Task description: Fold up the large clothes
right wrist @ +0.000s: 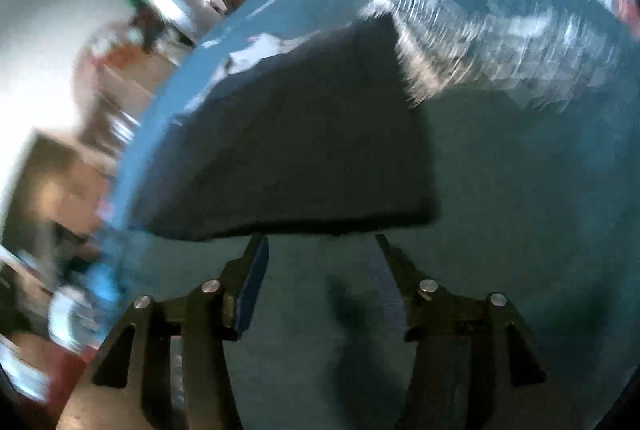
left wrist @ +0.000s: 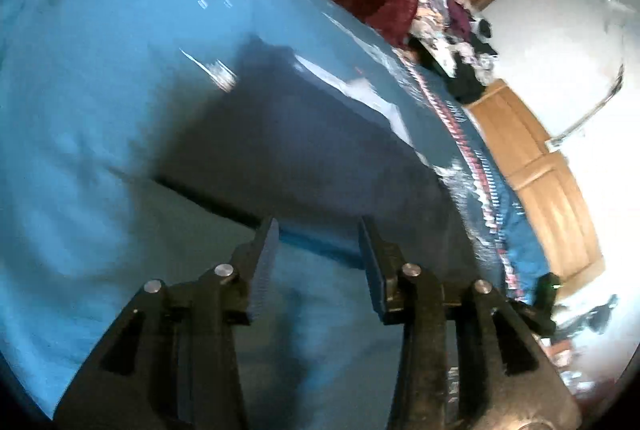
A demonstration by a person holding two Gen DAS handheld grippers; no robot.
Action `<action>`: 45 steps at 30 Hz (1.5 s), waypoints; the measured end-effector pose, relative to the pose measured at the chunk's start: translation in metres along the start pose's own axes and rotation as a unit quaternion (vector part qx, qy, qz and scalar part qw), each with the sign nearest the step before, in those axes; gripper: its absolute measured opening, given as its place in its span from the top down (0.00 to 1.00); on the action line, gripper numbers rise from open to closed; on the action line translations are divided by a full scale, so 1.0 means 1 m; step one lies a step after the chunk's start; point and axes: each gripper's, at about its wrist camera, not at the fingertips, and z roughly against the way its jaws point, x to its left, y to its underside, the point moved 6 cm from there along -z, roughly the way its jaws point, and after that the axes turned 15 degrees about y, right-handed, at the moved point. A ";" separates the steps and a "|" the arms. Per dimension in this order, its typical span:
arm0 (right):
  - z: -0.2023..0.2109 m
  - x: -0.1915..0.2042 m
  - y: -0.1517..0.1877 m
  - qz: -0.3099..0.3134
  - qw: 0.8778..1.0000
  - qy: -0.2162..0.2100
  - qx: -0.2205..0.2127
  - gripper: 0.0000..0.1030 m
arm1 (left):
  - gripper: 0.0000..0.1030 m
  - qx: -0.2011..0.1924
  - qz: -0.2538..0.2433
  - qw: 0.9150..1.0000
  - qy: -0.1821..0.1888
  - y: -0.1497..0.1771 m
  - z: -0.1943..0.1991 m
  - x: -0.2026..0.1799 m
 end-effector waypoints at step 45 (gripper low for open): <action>-0.039 0.111 0.061 0.270 0.947 0.159 -0.074 0.53 | 0.53 -0.075 0.042 0.995 -0.043 -0.017 -0.046 0.041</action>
